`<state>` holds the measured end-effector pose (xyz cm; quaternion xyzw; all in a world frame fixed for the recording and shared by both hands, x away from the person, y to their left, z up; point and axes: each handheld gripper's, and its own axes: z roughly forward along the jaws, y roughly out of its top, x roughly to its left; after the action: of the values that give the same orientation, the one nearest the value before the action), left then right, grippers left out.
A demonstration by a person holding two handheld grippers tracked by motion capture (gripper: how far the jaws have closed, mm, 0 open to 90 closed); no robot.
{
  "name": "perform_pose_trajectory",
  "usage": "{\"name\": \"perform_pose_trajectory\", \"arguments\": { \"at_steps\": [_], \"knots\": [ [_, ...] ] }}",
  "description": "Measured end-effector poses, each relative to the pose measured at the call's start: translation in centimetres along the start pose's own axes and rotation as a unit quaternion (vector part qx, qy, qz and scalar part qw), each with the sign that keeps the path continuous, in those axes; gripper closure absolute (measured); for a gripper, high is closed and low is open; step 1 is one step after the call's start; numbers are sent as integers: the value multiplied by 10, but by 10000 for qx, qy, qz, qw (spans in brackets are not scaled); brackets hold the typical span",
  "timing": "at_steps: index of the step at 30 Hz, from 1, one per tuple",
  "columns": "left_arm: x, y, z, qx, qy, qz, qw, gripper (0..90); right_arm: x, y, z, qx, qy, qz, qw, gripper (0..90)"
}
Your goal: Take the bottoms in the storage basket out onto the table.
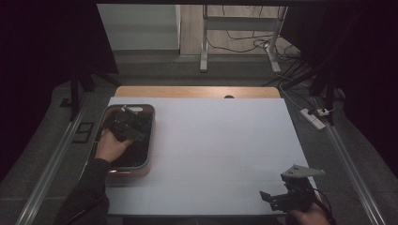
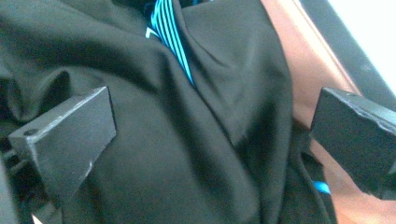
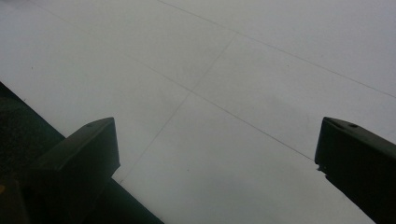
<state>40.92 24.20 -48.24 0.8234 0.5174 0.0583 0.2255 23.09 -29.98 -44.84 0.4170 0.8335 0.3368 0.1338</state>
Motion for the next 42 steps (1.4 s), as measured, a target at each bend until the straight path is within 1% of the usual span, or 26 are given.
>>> {"name": "perform_pose_trajectory", "arguments": {
  "at_steps": [4,6,9,11,13,14,16,17,18,19,20,21,22,26,29,31,32,34,35,36,37,38,39,40,41,42],
  "knots": [
    [3,3,8,170,78,-36,9998,0,0,0,0,0,0,2,10000,0],
    [9,5,17,273,93,-98,9995,0,0,0,0,-1,5,2,10000,0],
    [11,6,21,314,103,-126,9994,0,0,0,0,-1,8,1,10000,0],
    [13,8,26,393,135,-149,9990,0,0,0,0,2,12,5,10000,0],
    [14,9,33,618,346,-37,9975,0,0,0,0,7,13,5,10000,0],
    [14,9,33,618,346,-37,9975,0,0,0,0,6,12,5,10000,0],
    [15,10,36,773,562,48,9954,0,0,0,0,6,13,5,10000,0],
    [15,11,39,891,695,16,9936,0,0,0,0,5,12,1,10000,0],
    [15,11,39,891,695,16,9936,0,0,0,0,6,11,1,10000,0],
    [16,12,40,945,730,16,9928,0,0,0,0,13,13,9,10000,0],
    [17,13,40,957,728,-13,9927,0,0,0,0,13,14,8,10000,0],
    [18,14,40,973,733,-63,9925,0,0,0,0,13,14,8,10000,0],
    [20,15,41,994,744,-161,9921,0,0,0,0,13,17,5,10000,0],
    [19,15,42,1014,756,-232,9917,0,0,0,0,15,17,-15,10000,0],
    [19,15,41,993,734,-272,9920,7,0,0,0,19,12,-36,10000,0],
    [19,14,38,956,726,-255,9924,129,1,0,0,22,8,-47,10000,0],
    [19,11,33,857,741,-264,9932,201,1,0,0,28,8,-45,10000,0],
    [20,10,30,814,746,-267,9935,345,1,0,0,34,3,-48,10000,0],
    [20,8,28,805,751,-221,9937,345,1,0,0,36,1,-52,10000,0],
    [19,6,26,750,820,-154,9937,484,1,0,0,34,8,-63,10000,0],
    [19,6,26,750,820,-154,9937,561,1,0,0,34,8,-63,10000,0],
    [19,6,25,746,838,-134,9936,602,1,0,0,38,7,-69,10000,0],
    [18,5,25,726,835,-143,9938,602,1,0,0,38,7,-69,10000,0],
    [19,5,24,722,812,-139,9940,666,1,0,1,42,7,-74,10000,0],
    [19,5,24,722,812,-139,9940,681,1,0,1,42,7,-74,10000,0],
    [19,5,24,702,782,-223,9942,692,1,0,1,43,8,-79,10000,0]
  ]
}}
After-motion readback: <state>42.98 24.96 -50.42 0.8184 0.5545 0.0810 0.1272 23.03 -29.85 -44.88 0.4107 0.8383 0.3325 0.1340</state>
